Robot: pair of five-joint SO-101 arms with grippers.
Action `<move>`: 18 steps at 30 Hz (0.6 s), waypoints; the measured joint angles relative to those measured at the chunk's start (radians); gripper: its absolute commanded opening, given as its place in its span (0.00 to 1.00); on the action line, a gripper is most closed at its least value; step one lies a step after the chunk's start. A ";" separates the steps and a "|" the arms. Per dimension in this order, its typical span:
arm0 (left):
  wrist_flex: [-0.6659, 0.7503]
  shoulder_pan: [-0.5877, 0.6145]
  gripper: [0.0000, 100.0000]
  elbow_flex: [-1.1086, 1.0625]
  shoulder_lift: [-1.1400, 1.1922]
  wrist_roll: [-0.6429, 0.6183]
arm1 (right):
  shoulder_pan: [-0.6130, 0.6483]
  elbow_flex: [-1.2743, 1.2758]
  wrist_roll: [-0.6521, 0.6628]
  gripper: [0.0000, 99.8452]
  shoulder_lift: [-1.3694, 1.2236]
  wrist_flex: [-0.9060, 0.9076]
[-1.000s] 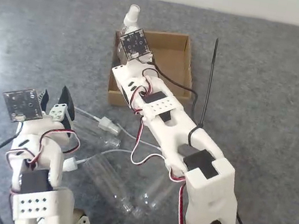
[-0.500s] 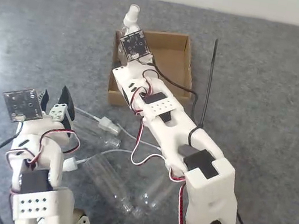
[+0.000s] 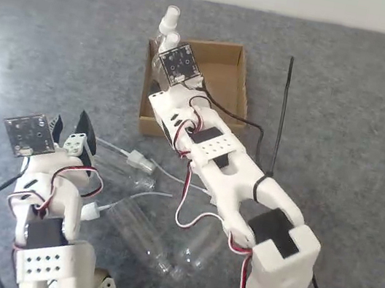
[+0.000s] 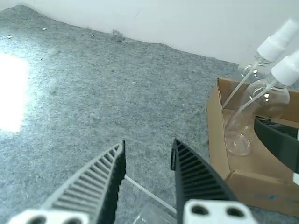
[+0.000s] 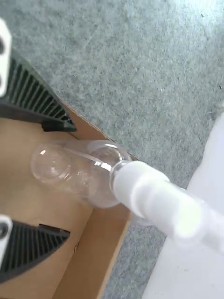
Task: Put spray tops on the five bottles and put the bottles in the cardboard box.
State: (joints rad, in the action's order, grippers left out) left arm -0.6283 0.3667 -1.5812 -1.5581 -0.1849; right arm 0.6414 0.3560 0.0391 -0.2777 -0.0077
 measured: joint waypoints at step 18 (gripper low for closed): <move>0.000 0.000 0.16 0.000 0.000 0.000 | 0.000 0.227 0.000 0.28 0.250 0.000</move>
State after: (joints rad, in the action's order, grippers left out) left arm -0.6283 0.3667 -1.5812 -1.5581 -0.1849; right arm 0.6414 0.5831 0.0391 -0.0276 -0.0077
